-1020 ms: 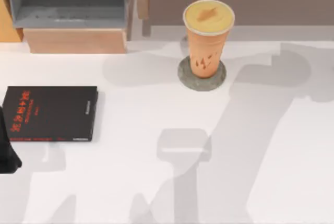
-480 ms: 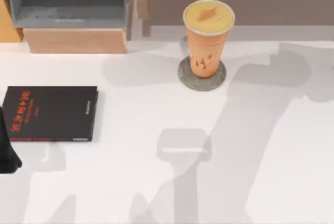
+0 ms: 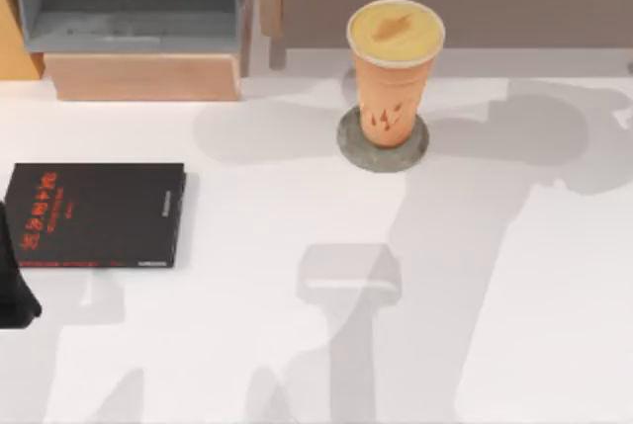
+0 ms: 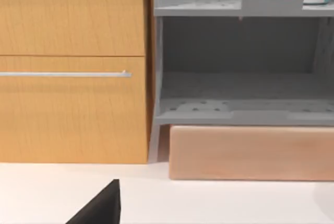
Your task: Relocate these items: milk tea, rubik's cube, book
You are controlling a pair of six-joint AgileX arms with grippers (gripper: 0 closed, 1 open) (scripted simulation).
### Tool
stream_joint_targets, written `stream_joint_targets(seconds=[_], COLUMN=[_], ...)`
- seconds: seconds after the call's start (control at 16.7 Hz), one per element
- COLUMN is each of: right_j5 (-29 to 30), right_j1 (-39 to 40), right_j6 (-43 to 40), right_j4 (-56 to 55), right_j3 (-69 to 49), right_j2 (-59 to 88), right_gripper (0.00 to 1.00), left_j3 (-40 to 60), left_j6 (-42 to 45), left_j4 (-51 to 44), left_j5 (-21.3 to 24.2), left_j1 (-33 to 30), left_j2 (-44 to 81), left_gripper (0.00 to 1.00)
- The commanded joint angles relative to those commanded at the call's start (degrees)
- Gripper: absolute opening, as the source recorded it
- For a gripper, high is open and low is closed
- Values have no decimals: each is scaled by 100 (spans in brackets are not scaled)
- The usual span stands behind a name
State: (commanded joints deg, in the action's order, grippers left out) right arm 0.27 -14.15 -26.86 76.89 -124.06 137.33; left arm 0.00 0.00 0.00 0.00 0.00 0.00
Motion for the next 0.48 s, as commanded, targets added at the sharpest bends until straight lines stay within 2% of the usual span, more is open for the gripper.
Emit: stream_joint_targets(seconds=[0.24,0.48], right_j5=[124,529], right_j1=[290,1189], right_j6=[250,931], right_j4=[-276,-1328], right_j3=[359,1422], right_j2=[-357,-1468], right_gripper=[0,0], left_j3=[0,0], left_j6=[0,0], left_j4=[0,0], left_j5=[0,0], left_j1=[0,0], left_j2=[0,0], left_gripper=[100,100])
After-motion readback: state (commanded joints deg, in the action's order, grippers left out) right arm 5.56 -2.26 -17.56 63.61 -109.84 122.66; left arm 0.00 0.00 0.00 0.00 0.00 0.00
